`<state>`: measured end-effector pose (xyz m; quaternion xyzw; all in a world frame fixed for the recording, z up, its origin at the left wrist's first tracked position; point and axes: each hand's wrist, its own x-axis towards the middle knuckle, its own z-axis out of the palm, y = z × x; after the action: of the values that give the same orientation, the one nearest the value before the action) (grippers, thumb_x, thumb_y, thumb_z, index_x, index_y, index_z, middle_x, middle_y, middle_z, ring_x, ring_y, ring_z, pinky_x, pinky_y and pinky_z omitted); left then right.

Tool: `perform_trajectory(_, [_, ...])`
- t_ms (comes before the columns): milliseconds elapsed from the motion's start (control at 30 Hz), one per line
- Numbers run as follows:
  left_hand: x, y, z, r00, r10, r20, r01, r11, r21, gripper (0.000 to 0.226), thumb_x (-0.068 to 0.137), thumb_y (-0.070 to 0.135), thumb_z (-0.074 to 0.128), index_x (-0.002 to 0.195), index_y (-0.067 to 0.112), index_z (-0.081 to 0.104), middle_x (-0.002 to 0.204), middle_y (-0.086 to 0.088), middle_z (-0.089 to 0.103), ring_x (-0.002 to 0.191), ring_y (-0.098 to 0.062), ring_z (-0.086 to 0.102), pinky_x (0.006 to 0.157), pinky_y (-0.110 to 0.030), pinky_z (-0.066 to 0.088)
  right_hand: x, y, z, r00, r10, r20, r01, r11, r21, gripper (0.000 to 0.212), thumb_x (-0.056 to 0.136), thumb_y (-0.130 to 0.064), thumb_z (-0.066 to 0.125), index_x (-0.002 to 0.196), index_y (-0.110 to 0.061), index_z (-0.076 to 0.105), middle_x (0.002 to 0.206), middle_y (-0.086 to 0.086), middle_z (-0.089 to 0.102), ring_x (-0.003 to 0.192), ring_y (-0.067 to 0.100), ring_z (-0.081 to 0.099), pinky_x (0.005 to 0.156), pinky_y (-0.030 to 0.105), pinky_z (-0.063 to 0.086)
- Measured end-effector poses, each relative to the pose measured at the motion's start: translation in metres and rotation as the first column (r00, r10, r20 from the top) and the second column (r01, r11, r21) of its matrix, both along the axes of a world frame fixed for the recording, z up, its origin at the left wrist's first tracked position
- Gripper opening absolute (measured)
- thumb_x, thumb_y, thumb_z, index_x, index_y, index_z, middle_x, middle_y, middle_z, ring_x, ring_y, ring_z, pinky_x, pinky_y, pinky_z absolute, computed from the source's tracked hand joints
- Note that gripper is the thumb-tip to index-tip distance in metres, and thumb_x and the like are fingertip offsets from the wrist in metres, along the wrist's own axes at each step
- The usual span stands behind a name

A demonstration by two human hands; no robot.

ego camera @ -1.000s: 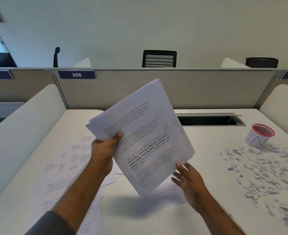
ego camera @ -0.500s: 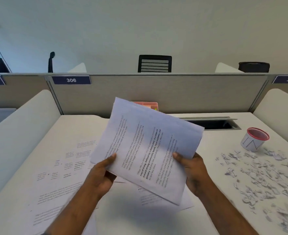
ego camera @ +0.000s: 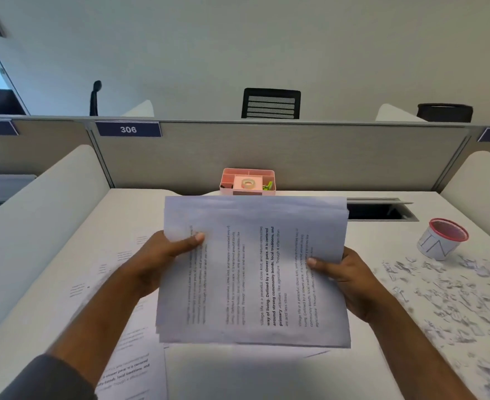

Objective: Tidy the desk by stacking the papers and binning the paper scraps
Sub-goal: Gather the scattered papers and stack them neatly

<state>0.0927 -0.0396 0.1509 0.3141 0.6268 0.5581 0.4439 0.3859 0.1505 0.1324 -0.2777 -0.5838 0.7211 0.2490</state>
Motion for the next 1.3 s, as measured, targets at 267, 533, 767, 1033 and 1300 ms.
perform_trajectory(267, [0.032, 0.009, -0.026, 0.969, 0.226, -0.098, -0.192, 0.943, 0.274, 0.029, 0.081, 0.032, 0.071, 0.109, 0.024, 0.069, 0.104, -0.012, 0.074, 0.093, -0.037, 0.073, 0.082, -0.059, 0.059, -0.002, -0.009, -0.009, 0.983, -0.184, -0.017, 0.182, 0.949, 0.259, 0.026, 0.078, -0.032, 0.073, 0.099, -0.018, 0.069, 0.093, 0.006, 0.073, 0.082, 0.033, 0.071, 0.072, 0.043, 0.061])
perform_trajectory(533, [0.028, -0.012, -0.09, 0.968, 0.238, -0.082, -0.223, 0.962, 0.16, 0.042, 0.061, 0.03, 0.089, 0.101, 0.025, 0.076, 0.1, -0.008, 0.077, 0.093, -0.033, 0.074, 0.07, -0.042, 0.063, 0.016, -0.012, -0.061, 0.972, -0.221, 0.084, 0.199, 0.957, 0.21, 0.021, 0.074, -0.013, 0.079, 0.095, -0.016, 0.072, 0.091, 0.003, 0.077, 0.084, 0.023, 0.073, 0.063, 0.024, 0.058])
perform_trajectory(767, [0.033, -0.017, -0.108, 0.975, 0.185, -0.118, -0.173, 0.979, 0.111, 0.05, 0.069, 0.026, 0.082, 0.117, 0.019, 0.069, 0.104, -0.006, 0.076, 0.098, -0.031, 0.072, 0.078, -0.047, 0.062, 0.012, -0.023, -0.069, 0.967, -0.24, 0.087, 0.22, 0.956, 0.195, 0.013, 0.079, -0.027, 0.073, 0.089, -0.034, 0.074, 0.088, -0.004, 0.076, 0.082, 0.015, 0.073, 0.059, 0.021, 0.056])
perform_trajectory(1033, [0.041, -0.016, -0.118, 0.965, 0.249, -0.088, -0.242, 0.967, 0.085, 0.045, 0.068, 0.026, 0.081, 0.111, 0.02, 0.071, 0.099, -0.003, 0.077, 0.094, -0.026, 0.073, 0.07, -0.033, 0.062, 0.015, -0.031, -0.081, 0.962, -0.224, 0.158, 0.193, 0.963, 0.191, 0.007, 0.082, -0.027, 0.069, 0.087, -0.029, 0.074, 0.086, -0.005, 0.076, 0.082, 0.016, 0.073, 0.058, 0.021, 0.057])
perform_trajectory(1300, [0.032, 0.003, -0.099, 0.726, 0.586, -0.36, -0.606, 0.793, 0.066, 0.054, 0.08, 0.028, 0.084, 0.128, 0.018, 0.06, 0.12, 0.005, 0.065, 0.105, -0.018, 0.063, 0.089, -0.038, 0.056, 0.01, -0.027, -0.085, 0.964, -0.213, 0.162, 0.227, 0.971, -0.077, 0.018, 0.089, -0.008, 0.065, 0.106, -0.009, 0.068, 0.099, 0.01, 0.076, 0.087, 0.03, 0.073, 0.067, 0.035, 0.059])
